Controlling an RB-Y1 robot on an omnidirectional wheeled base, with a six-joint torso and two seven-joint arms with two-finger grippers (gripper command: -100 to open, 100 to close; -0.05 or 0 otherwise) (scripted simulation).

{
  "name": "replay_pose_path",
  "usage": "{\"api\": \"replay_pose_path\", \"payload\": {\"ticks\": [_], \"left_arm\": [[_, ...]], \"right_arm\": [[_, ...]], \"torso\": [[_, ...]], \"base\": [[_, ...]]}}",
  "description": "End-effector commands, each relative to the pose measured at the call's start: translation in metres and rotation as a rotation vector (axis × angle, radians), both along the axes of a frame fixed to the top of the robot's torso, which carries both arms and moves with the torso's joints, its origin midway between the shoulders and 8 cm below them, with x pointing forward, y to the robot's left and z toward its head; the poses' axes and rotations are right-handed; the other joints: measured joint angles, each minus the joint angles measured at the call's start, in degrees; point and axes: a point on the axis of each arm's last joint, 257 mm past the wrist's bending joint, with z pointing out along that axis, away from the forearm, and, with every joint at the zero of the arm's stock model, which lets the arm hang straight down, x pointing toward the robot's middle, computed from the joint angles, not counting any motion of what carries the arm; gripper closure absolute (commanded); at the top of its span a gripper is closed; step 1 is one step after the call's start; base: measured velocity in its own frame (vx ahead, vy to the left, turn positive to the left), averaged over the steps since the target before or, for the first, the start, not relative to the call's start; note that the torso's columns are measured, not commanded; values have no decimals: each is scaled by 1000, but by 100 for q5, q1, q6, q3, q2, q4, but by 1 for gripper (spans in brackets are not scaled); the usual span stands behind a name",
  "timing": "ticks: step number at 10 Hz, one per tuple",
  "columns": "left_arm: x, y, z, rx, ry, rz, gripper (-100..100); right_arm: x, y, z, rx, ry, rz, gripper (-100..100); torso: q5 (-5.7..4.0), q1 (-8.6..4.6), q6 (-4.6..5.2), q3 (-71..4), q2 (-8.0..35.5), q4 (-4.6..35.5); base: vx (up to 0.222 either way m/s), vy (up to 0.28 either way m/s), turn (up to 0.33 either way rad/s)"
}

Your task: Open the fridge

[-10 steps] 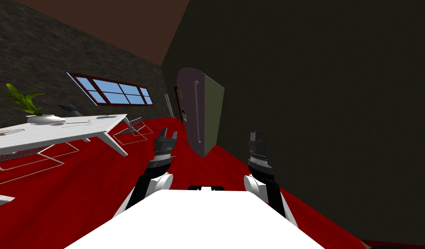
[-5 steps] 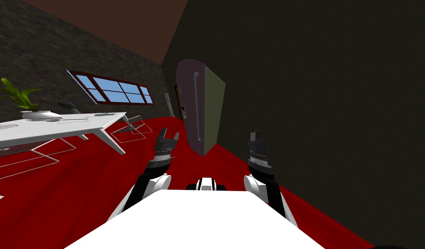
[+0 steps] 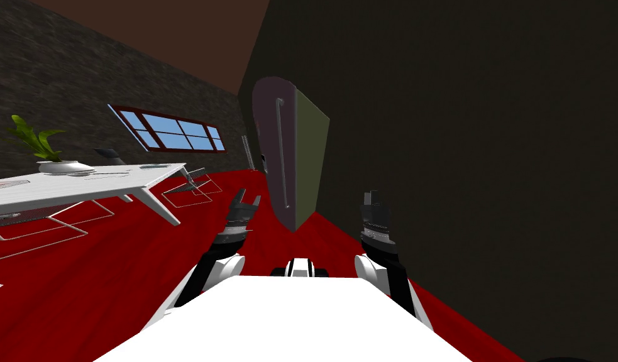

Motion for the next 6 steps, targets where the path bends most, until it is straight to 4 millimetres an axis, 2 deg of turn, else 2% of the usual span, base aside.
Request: {"api": "replay_pose_path", "payload": {"ticks": [1,6], "left_arm": [[6,12,-19,-14,37,11,-100],[14,36,-50,-49,96,37,-100]], "right_arm": [[0,0,0,0,0,0,0],[0,0,0,0,0,0,0]], "torso": [[2,2,-1,7,10,3],[3,5,0,13,22,6]], "base": [[211,-105,79],[188,-93,64]]}}
